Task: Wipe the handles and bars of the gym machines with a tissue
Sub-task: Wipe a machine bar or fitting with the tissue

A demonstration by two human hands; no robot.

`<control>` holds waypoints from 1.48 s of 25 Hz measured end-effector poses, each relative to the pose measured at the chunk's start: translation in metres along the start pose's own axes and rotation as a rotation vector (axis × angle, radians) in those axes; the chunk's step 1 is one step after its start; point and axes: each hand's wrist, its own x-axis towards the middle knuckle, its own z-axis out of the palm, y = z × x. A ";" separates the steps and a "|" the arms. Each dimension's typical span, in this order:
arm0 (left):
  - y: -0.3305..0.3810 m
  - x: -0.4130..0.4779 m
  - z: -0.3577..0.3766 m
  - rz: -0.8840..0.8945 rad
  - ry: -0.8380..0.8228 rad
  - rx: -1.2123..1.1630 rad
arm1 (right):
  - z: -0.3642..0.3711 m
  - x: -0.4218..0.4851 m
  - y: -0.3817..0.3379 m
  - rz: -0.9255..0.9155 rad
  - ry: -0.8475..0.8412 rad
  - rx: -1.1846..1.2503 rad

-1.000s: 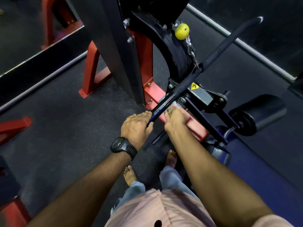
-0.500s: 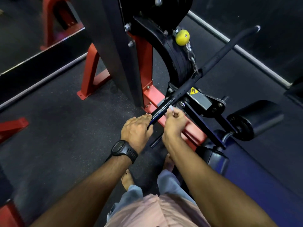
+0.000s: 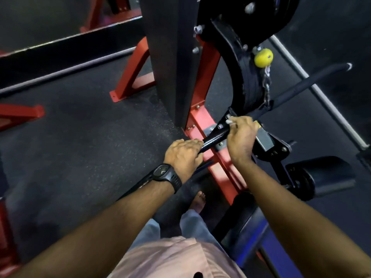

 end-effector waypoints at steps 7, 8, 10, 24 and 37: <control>0.002 0.000 0.005 -0.024 0.009 -0.004 | -0.019 0.011 0.007 -0.417 -0.303 -0.093; 0.001 0.000 0.005 -0.023 0.007 -0.008 | -0.021 0.022 0.004 -0.536 -0.382 -0.178; 0.001 0.001 0.005 -0.023 0.005 -0.011 | -0.028 0.050 -0.011 -0.522 -0.543 -0.396; 0.008 0.000 0.005 -0.070 -0.094 -0.028 | -0.027 0.065 -0.032 -0.461 -0.814 -0.640; 0.008 0.010 0.012 0.002 0.021 -0.017 | -0.016 0.003 0.015 0.301 0.031 0.187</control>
